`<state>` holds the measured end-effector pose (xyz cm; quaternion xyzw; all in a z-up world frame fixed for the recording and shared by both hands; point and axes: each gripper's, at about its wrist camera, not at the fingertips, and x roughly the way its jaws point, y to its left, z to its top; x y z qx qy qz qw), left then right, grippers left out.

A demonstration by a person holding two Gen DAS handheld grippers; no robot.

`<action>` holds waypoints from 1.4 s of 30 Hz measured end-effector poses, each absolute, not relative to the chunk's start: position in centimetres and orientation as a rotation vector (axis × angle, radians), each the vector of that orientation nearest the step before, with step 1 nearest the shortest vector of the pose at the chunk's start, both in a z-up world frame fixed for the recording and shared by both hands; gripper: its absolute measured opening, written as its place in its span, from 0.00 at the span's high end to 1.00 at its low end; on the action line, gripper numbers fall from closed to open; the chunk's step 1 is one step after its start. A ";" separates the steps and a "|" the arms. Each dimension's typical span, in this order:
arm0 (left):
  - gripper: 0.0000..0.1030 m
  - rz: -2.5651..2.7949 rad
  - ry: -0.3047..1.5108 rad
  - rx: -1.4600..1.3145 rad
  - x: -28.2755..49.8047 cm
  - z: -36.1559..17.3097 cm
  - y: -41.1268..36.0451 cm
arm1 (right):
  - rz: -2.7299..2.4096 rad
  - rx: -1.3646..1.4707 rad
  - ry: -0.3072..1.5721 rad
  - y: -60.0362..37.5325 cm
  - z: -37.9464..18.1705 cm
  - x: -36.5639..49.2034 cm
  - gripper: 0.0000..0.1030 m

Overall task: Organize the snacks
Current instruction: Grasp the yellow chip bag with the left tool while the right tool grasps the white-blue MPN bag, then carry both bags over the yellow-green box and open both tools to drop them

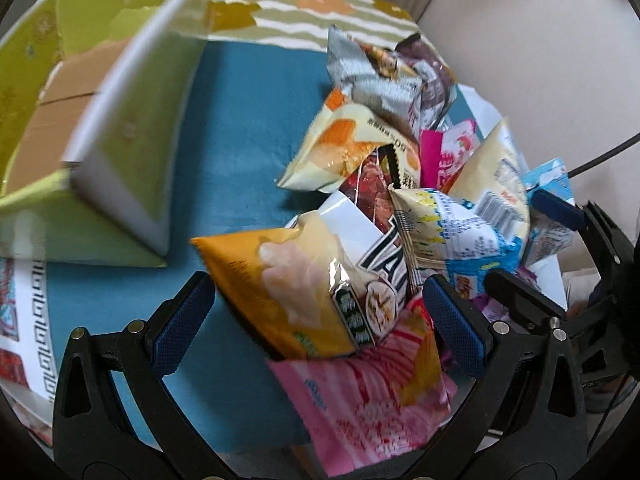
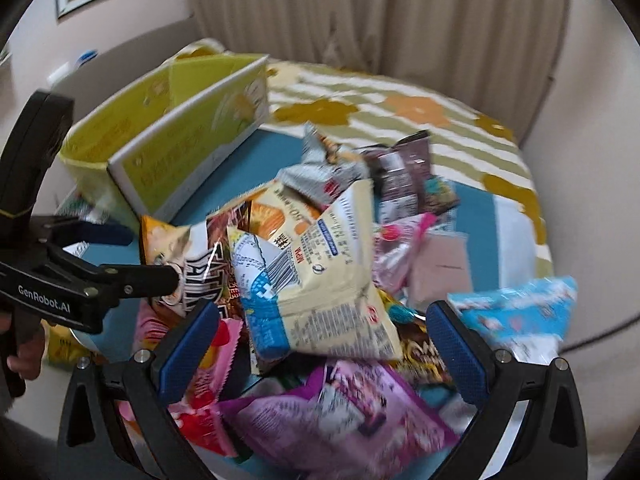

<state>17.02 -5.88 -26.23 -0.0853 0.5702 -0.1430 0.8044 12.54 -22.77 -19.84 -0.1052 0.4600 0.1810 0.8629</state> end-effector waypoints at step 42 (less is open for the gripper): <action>0.30 -0.317 1.090 -0.117 15.5 -19.1 -6.0 | 0.524 -0.212 0.878 -23.3 -16.6 13.6 0.29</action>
